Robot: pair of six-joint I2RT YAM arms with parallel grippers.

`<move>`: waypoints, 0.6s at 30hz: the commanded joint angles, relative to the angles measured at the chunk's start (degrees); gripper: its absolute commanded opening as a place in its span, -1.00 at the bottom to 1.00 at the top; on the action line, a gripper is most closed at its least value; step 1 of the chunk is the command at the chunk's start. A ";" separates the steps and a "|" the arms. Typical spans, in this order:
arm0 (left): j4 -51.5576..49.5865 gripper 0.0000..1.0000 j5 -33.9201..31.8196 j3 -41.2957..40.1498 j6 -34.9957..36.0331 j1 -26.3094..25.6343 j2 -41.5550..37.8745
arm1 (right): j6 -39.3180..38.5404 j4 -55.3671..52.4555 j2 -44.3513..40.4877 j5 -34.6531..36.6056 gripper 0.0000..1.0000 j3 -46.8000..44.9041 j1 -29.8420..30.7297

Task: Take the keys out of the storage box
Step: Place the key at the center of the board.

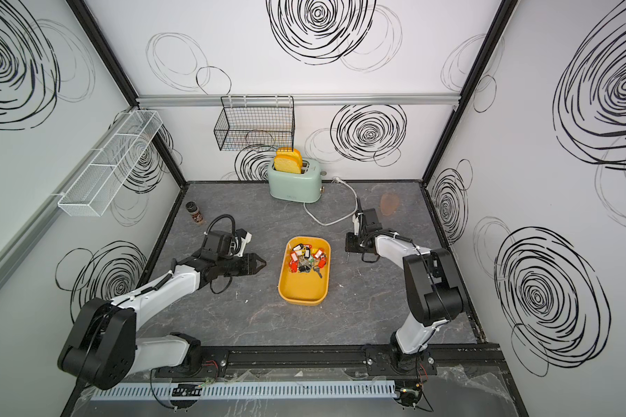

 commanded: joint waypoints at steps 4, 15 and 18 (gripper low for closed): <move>1.38 0.05 -0.54 -0.28 0.71 -0.34 -0.31 | 0.37 0.77 0.89 -0.03 -0.75 1.62 1.14; 1.42 0.05 -0.95 -0.37 0.63 -0.62 -1.03 | -0.30 -2.60 -3.21 1.43 -0.44 2.41 1.63; 1.43 0.05 -1.00 -0.28 0.64 -0.69 -1.29 | -0.68 -3.68 -5.61 1.43 -0.46 2.50 1.92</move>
